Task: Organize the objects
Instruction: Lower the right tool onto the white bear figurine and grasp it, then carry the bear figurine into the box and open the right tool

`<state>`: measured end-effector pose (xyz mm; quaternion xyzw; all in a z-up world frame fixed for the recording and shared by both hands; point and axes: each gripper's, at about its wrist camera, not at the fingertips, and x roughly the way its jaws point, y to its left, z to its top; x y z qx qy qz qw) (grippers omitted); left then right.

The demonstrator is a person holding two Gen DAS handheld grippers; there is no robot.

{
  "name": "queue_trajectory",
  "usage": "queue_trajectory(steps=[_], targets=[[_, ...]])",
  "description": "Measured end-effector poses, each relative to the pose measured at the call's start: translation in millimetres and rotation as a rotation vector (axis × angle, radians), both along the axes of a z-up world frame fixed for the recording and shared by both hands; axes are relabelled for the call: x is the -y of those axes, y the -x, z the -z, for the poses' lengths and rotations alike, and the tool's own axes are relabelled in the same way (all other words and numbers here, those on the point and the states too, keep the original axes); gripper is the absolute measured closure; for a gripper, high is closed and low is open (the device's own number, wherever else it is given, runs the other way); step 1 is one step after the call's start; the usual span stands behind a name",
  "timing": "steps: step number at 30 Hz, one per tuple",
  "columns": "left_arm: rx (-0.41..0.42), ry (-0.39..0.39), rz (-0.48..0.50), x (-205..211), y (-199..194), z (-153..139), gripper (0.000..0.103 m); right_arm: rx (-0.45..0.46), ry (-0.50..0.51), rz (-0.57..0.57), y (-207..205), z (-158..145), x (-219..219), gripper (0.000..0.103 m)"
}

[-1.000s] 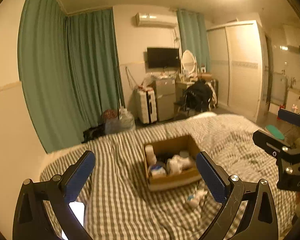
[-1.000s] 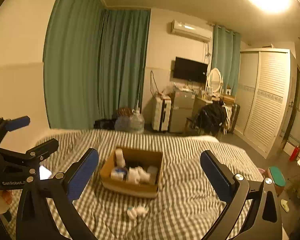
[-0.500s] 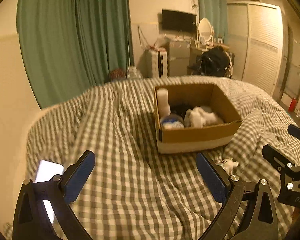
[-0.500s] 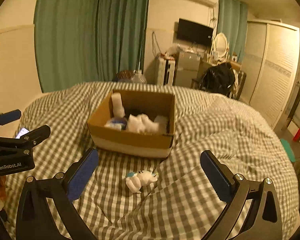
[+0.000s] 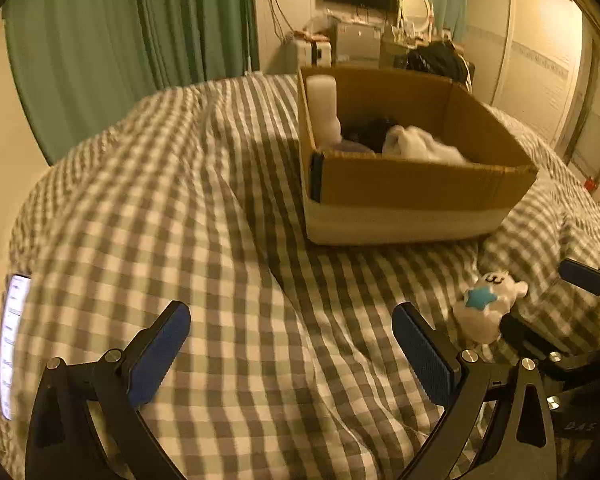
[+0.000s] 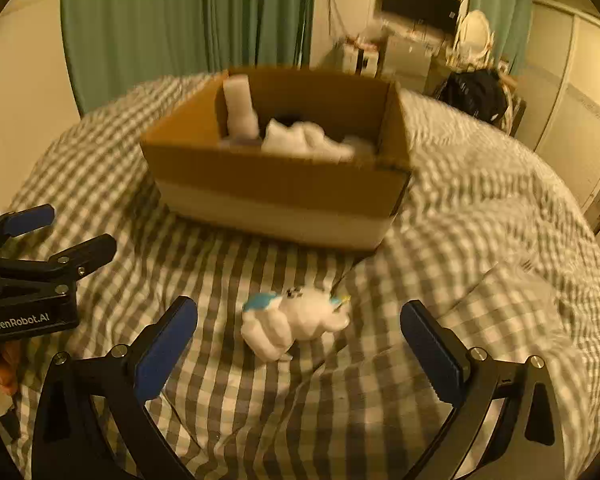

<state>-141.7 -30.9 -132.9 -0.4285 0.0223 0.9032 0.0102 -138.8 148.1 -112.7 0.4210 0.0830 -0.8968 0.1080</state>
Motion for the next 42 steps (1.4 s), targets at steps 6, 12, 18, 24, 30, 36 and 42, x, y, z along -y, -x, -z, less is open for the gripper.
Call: queue_trajectory(steps=[6,12,18,24,30,36,42], targets=[[0.034,0.032,0.007,-1.5,3.9,13.1,0.0,0.136,-0.021,-0.007,24.0,32.4,4.0,0.002],[0.042,0.028,-0.011,2.5,5.1,17.2,0.0,0.194,-0.054,-0.002,43.3,52.2,11.0,0.003],[0.047,0.054,-0.006,-0.8,1.6,23.3,0.0,0.219,-0.082,-0.008,48.4,62.6,15.6,0.026],[0.054,0.068,0.003,-2.6,-1.0,27.7,0.0,0.208,-0.071,-0.009,44.1,59.9,13.5,0.029],[0.062,0.087,0.008,-6.5,-9.6,27.4,0.0,0.178,-0.041,-0.016,28.8,50.9,14.0,0.03],[0.076,0.094,-0.01,-2.4,-21.7,20.7,0.0,0.103,-0.045,-0.021,3.1,29.1,16.4,0.03],[0.078,0.077,-0.024,2.3,-44.1,9.1,0.0,0.046,-0.058,-0.022,-33.7,10.1,5.8,0.03]])
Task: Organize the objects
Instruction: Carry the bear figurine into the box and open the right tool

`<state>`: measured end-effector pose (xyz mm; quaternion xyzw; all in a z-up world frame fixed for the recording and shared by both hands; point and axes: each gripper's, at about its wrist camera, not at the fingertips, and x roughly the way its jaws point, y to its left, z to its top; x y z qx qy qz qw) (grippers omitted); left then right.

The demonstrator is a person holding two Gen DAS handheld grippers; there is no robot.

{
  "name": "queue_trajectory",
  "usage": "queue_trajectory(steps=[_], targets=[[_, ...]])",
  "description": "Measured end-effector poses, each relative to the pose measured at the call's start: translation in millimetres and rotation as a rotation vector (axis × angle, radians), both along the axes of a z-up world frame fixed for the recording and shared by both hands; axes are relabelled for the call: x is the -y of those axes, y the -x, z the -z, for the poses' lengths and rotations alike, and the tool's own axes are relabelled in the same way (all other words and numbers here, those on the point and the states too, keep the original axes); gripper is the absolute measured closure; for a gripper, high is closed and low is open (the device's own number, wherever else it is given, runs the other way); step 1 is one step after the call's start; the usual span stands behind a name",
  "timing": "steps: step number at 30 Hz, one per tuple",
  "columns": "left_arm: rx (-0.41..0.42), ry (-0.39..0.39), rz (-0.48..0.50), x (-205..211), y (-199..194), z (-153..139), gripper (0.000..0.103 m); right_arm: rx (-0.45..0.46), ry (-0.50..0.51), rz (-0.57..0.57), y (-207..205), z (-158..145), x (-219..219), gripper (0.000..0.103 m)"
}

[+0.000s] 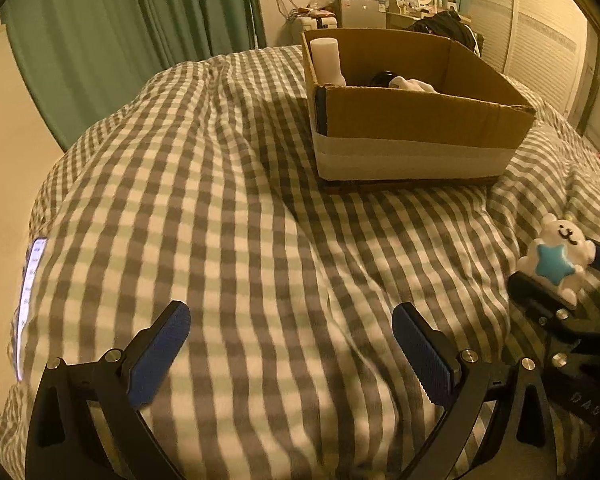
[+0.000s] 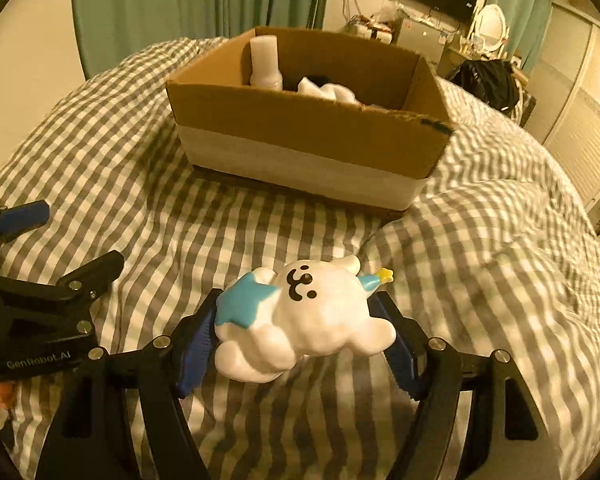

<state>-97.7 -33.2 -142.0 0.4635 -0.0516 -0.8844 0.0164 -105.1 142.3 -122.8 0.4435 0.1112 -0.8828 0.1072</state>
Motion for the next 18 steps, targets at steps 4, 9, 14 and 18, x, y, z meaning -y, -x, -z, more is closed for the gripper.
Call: queue_trajectory(steps=[4,9,14,18], targets=[[-0.014,-0.023,-0.008,2.2,-18.0,-12.3,0.0,-0.028,0.015,0.013,-14.0,-14.3,1.1,0.03],[-0.061,-0.042,0.002,-1.6,-35.7,-36.6,0.0,-0.069,0.03,0.022,-37.6,-33.6,-0.8,0.03],[-0.126,-0.028,0.025,-9.5,-49.3,-64.6,0.0,-0.128,0.048,0.028,-60.9,-57.8,-7.9,0.03],[-0.173,-0.027,0.037,-12.7,-57.7,-87.2,0.0,-0.167,0.06,0.014,-72.6,-79.5,-8.1,0.03]])
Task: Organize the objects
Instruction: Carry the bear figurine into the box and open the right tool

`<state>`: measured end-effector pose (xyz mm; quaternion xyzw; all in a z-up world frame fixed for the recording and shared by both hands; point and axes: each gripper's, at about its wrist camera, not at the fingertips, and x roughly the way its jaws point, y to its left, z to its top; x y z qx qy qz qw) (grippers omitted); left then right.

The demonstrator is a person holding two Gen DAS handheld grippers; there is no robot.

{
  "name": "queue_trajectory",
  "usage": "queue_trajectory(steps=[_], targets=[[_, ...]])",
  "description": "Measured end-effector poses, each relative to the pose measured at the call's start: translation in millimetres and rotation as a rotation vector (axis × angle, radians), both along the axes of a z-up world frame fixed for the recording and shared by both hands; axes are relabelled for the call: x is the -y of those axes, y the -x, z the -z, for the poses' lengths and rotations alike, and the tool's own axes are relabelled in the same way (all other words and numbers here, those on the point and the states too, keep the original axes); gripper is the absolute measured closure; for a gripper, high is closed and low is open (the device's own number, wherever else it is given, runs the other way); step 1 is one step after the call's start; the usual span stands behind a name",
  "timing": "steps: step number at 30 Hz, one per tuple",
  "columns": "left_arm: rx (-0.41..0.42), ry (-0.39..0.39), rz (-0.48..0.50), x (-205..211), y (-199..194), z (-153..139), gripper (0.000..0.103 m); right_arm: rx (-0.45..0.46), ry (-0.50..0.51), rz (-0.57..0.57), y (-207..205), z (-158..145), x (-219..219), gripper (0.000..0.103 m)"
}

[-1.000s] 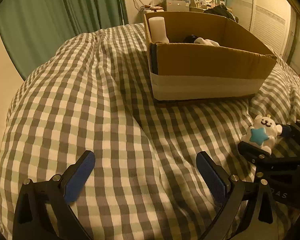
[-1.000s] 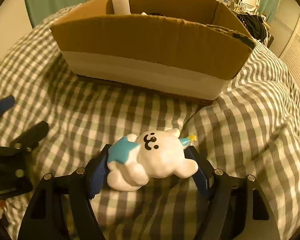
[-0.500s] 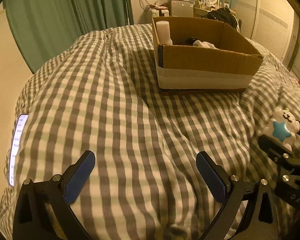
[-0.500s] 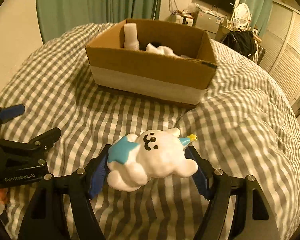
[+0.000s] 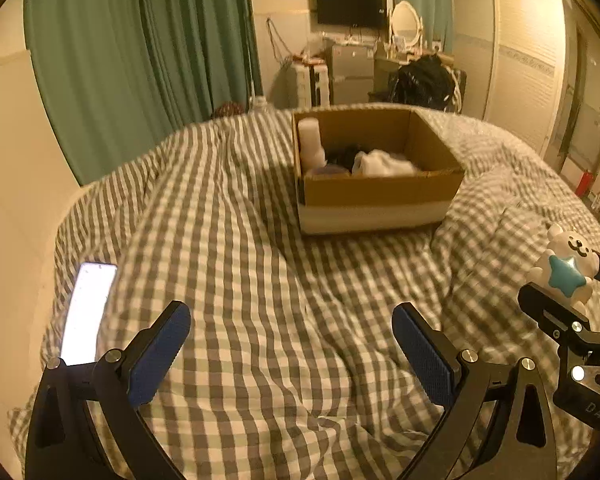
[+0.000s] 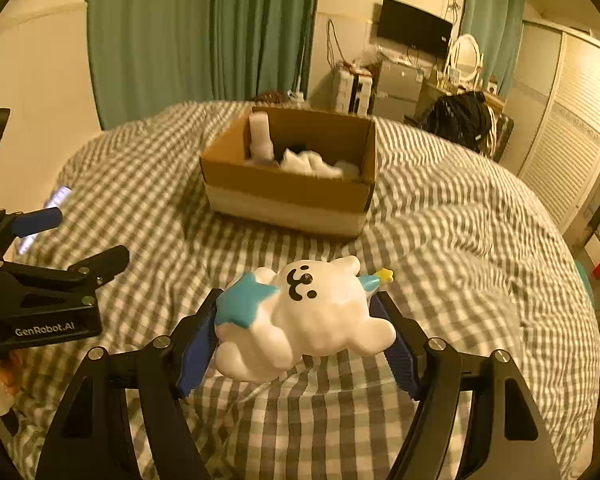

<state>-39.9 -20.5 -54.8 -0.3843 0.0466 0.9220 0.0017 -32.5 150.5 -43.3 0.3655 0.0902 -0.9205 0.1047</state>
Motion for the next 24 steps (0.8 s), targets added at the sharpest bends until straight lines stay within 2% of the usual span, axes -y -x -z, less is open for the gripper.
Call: queue_trajectory(steps=[6,12,19,24], targets=[[-0.077,-0.024,0.02,-4.2,0.7,-39.0,0.0,-0.08,0.003,-0.028,-6.6,-41.5,1.1,0.03],[-0.146,-0.013,0.037,-6.7,22.9,-73.0,0.0,-0.172,-0.015,-0.062,3.5,-82.7,10.1,0.03],[-0.199,-0.02,0.044,-7.5,66.3,-97.4,0.0,-0.224,0.006,-0.097,40.4,-116.4,18.9,0.03],[-0.213,-0.046,0.047,-5.0,107.8,-102.7,0.0,-0.228,0.032,-0.108,85.1,-129.3,20.0,0.03]])
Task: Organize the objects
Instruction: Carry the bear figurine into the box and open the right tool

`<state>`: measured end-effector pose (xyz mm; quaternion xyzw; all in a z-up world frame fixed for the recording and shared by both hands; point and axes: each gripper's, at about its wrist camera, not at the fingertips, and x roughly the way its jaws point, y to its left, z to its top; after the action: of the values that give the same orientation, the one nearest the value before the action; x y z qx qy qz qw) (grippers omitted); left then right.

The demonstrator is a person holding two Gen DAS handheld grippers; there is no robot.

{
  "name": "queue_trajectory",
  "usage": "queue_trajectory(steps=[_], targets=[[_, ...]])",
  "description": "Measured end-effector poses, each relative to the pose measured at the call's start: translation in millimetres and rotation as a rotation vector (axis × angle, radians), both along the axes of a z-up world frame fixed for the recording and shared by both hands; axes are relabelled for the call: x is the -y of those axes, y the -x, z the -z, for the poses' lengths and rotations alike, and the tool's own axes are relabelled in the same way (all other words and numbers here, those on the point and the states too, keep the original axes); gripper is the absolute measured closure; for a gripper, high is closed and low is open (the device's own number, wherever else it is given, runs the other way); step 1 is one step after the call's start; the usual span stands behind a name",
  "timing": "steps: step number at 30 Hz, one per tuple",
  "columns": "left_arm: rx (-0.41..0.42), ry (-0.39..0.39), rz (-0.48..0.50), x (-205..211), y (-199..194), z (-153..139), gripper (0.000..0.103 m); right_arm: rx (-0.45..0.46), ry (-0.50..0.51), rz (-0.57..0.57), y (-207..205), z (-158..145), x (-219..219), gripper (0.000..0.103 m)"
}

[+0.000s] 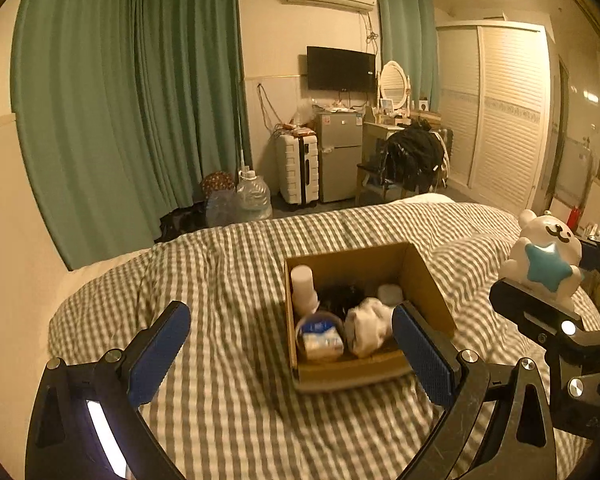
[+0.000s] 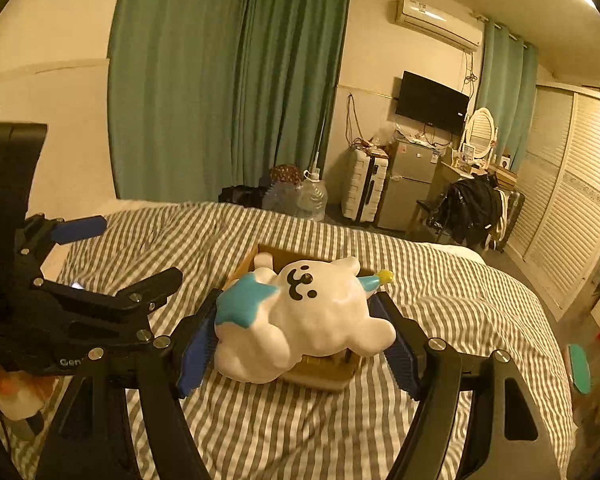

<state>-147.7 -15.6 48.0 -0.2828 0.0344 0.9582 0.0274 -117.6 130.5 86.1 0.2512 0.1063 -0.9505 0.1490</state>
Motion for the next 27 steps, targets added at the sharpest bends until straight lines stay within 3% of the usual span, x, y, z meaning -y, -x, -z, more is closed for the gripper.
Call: queue_trajectory(steps=[7,12,22,27], targets=[[0.036,-0.011,-0.016,0.5,65.7,18.7,0.0,0.031,0.028,0.011,75.5,3.2,-0.9,0.03],[0.086,-0.029,-0.021,-1.6,105.9,48.0,0.0,0.066,0.046,0.019,125.6,16.2,0.8,0.03],[0.145,0.0,0.021,-17.0,154.1,103.1,0.0,0.196,0.052,0.029,213.9,80.5,2.1,0.03],[0.205,-0.008,0.04,-18.9,167.3,126.3,0.0,0.263,0.046,0.04,236.3,117.8,-3.9,0.03]])
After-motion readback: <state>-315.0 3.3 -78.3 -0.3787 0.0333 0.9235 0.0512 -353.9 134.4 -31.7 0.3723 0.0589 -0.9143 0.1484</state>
